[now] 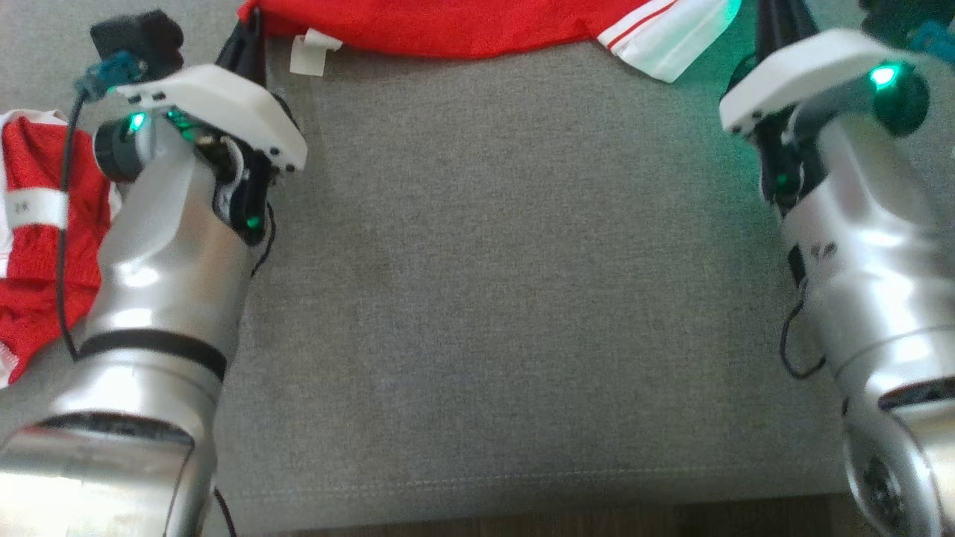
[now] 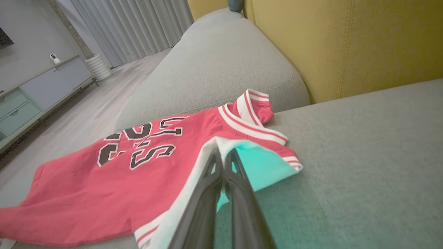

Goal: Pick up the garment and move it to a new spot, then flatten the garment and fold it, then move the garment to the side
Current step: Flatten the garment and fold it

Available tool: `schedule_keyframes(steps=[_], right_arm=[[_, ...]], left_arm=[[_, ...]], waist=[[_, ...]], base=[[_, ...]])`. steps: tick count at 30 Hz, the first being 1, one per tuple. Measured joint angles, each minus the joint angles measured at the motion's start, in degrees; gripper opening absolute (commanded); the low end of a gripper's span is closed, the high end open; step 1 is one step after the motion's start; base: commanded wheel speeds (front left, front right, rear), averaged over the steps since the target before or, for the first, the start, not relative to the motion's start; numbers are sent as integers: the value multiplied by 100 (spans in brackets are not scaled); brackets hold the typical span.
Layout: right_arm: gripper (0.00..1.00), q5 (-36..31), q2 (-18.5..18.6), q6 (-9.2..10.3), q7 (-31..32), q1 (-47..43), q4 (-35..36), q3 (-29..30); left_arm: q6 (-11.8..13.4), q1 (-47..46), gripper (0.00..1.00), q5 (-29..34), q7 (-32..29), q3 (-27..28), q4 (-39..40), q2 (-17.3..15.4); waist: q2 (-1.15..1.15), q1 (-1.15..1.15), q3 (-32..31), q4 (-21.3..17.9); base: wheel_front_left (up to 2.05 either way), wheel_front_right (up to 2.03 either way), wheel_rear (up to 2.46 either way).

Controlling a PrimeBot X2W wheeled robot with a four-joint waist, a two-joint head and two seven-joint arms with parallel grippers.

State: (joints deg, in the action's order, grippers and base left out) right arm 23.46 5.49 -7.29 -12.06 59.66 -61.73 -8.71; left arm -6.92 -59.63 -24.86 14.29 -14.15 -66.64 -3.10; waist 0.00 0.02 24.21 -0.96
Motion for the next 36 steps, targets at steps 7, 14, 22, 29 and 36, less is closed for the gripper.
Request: schedule_keyframes(steps=[7,14,22,29,36], right_arm=[[0,469,154,0,-114,-1302,546,-305],[0,745,490,0,-46,-3262,2090,-220],[0,573,367,0,1477,-5770,4519,716],[0,123,-258,0,3465,-7611,7124,1502],[0,143,-326,0,4617,-8303,8367,1802]], left_arm=[[18,1016,0,60,0,193,666,4],[8,2516,0,222,0,341,1833,-142],[44,4087,0,258,-133,361,3076,-465],[442,5499,0,188,-1171,356,4848,-777],[833,6690,0,15,-2565,363,6712,-1140]], waist=[[0,-2,-264,23],[0,-3,-768,37],[1,-3,-1276,63],[1,-3,-1588,54],[1,-3,-1757,36]], base=[[0,0,0],[0,0,0],[0,0,0],[0,0,0],[0,0,0]])
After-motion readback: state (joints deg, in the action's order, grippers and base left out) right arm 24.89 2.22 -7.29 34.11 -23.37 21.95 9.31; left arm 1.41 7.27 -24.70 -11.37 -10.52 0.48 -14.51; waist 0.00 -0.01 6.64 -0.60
